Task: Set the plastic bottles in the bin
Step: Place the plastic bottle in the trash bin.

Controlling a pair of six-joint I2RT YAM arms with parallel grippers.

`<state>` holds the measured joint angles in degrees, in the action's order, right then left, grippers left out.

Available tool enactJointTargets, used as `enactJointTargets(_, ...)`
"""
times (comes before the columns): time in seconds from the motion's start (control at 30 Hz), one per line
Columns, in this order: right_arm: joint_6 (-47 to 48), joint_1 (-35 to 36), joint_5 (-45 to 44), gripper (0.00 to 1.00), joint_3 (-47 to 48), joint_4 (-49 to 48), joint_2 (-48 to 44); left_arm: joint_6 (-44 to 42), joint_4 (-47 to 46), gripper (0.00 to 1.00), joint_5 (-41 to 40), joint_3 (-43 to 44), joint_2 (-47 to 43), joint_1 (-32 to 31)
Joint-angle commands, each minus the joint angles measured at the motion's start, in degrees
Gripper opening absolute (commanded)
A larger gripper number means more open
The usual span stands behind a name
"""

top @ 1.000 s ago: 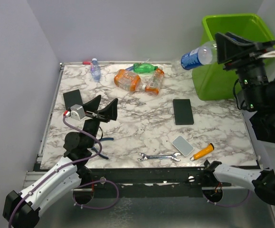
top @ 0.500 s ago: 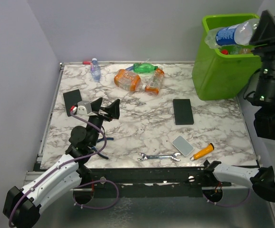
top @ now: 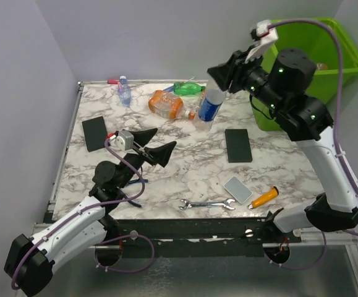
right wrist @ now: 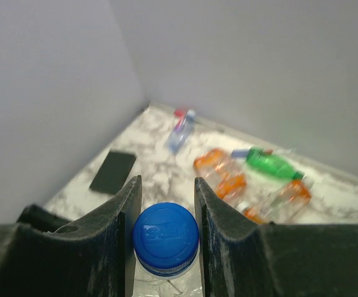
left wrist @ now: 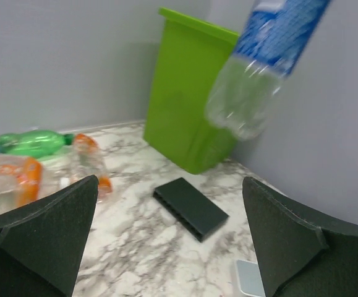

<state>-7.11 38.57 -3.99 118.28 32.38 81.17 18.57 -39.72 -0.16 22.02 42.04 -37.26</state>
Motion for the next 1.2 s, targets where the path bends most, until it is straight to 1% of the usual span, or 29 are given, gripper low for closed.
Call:
enactJointTargets(0.0,-5.0,0.2,12.8,0.00,-7.0,3.5,-0.7,3.1,-9.3,0.99,17.1,0.1,0.9,-0.9)
enactJointTargets(0.03,-4.9,0.2,12.7,0.00,-7.2,3.6,-0.6,3.1,-9.8,0.99,17.2,-0.1,0.8,-0.9)
enactJointTargets(0.07,-4.8,0.3,10.8,0.00,-7.6,3.2,-1.0,2.9,-9.8,0.99,16.5,-0.4,0.7,-1.0)
enactJointTargets(0.13,-3.5,0.3,2.1,0.00,-9.5,-0.5,-3.3,2.1,-9.8,0.99,12.8,-1.0,-0.1,-1.0)
enactJointTargets(0.17,-1.9,0.2,-4.4,0.00,-11.1,-4.1,-5.3,1.6,-9.8,0.99,9.8,-1.6,-0.9,-1.0)
enactJointTargets(0.2,0.0,0.3,-11.7,0.00,-13.0,-8.5,-7.2,1.0,-9.8,0.99,6.9,-2.2,-1.8,-1.0)
enactJointTargets(0.27,5.8,0.3,-21.9,0.00,-15.5,-18.4,-10.3,-0.4,-9.4,0.99,0.1,-3.4,-3.8,-1.0)
enactJointTargets(0.33,14.4,0.3,-32.5,0.00,-16.2,-29.6,-11.1,-1.8,-7.5,0.99,-6.6,-3.9,-5.4,-1.0)
enactJointTargets(0.4,25.6,0.2,-41.4,0.00,-17.7,-44.8,-10.6,-2.3,-4.2,0.99,-13.4,-3.5,-6.8,-1.0)
enactJointTargets(0.43,32.0,0.2,-44.1,0.00,-18.5,-52.5,-10.1,-2.3,-2.6,0.99,-16.8,-3.3,-7.4,-1.0)
enactJointTargets(0.5,43.0,-0.6,-46.3,0.00,-18.5,-67.6,-7.7,-2.2,-0.5,0.99,-22.5,-3.2,-8.4,-1.0)
enactJointTargets(0.57,48.8,-3.6,-46.0,0.00,-16.0,-76.3,-4.0,-1.9,0.8,0.99,-26.6,-3.1,-8.7,-1.0)
enactJointTargets(0.6,49.4,-6.4,-46.0,0.00,-13.1,-77.8,-1.6,-1.6,1.4,0.99,-27.6,-3.0,-8.5,-1.0)
enactJointTargets(0.7,46.6,-16.9,-48.7,0.00,-6.0,-78.3,6.4,-0.6,2.6,0.99,-27.8,-2.5,-7.6,-0.9)
enactJointTargets(0.73,42.5,-20.3,-49.8,0.00,-5.6,-77.7,7.9,-0.4,2.9,0.99,-27.5,-2.4,-7.4,-1.0)
enactJointTargets(0.77,37.2,-23.7,-51.3,0.00,-4.9,-74.8,9.1,-0.2,3.0,0.99,-27.3,-2.3,-7.2,-1.0)
enactJointTargets(0.8,33.2,-26.5,-52.3,0.00,-4.0,-69.5,10.7,-0.1,3.1,0.99,-27.2,-2.3,-7.1,-1.1)
enactJointTargets(0.87,28.5,-30.4,-54.5,0.00,-3.9,-67.8,13.0,-0.2,3.1,0.99,-27.6,-2.4,-7.0,-1.1)
enactJointTargets(1.0,18.4,-34.2,-53.4,0.00,-5.2,-58.5,15.2,-0.2,3.2,0.99,-27.9,-2.4,-6.8,-1.1)
enactJointTargets(1.1,8.1,-35.7,-50.1,0.00,-4.6,-48.2,16.1,0.2,3.2,0.99,-27.6,-2.3,-6.8,-1.1)
enactJointTargets(1.13,4.7,-36.0,-49.0,0.04,-4.6,-46.0,16.4,0.1,3.2,0.99,-27.6,-2.3,-6.8,-1.1)
enactJointTargets(1.17,2.1,-36.2,-47.6,0.12,-4.2,-43.6,16.7,0.1,3.2,0.99,-27.6,-2.2,-6.8,-1.1)
